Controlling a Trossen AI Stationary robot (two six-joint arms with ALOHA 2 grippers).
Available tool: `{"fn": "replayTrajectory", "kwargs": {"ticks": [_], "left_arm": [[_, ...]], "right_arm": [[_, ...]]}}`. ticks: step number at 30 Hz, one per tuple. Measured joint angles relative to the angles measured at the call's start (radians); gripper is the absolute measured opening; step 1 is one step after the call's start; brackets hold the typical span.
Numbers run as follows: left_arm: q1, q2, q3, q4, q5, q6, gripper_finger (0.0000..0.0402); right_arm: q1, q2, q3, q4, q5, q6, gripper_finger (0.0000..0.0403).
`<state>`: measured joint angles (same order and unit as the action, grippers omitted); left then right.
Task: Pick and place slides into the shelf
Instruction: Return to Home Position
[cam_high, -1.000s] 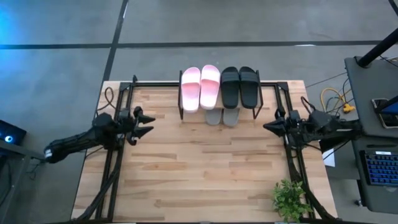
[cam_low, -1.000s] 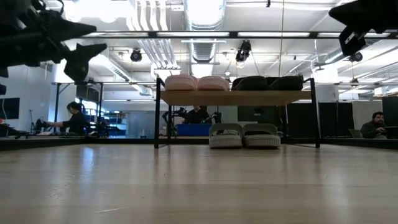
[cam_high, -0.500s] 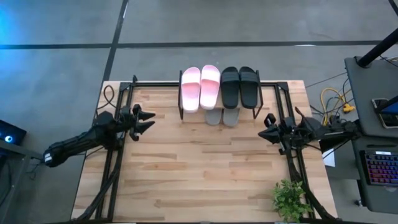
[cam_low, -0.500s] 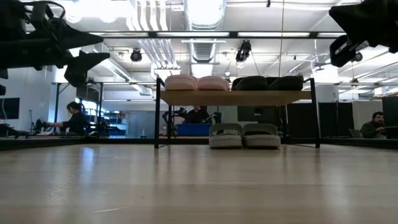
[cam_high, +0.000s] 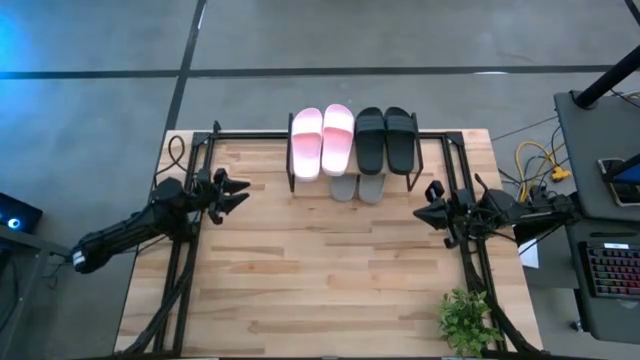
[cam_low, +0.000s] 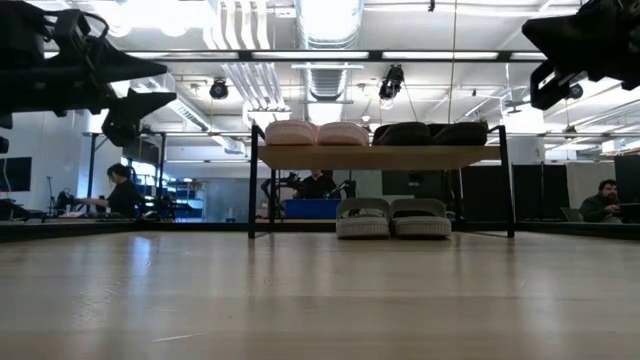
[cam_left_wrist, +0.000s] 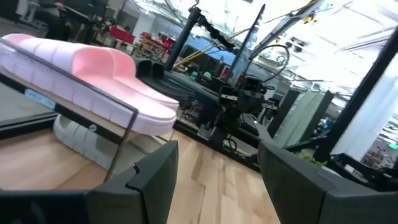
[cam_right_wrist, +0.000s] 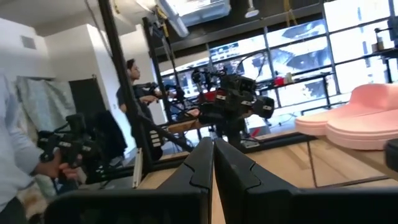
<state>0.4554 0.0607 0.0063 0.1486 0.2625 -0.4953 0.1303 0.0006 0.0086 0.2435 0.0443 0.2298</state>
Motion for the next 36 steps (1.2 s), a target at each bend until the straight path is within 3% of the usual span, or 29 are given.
{"fn": "replayTrajectory", "kwargs": {"ticks": [11,36], "left_arm": [[0.006,-0.030,-0.001,-0.001,0.124,0.090,0.0208],[0.008,0.001,0.001,-0.001,0.124,0.137,0.0208]], "right_arm": [[0.000,0.002,0.000,-0.001,0.010,0.002,0.0009],[0.000,0.002,0.001,-0.002,0.010,0.004,0.0009]]}}
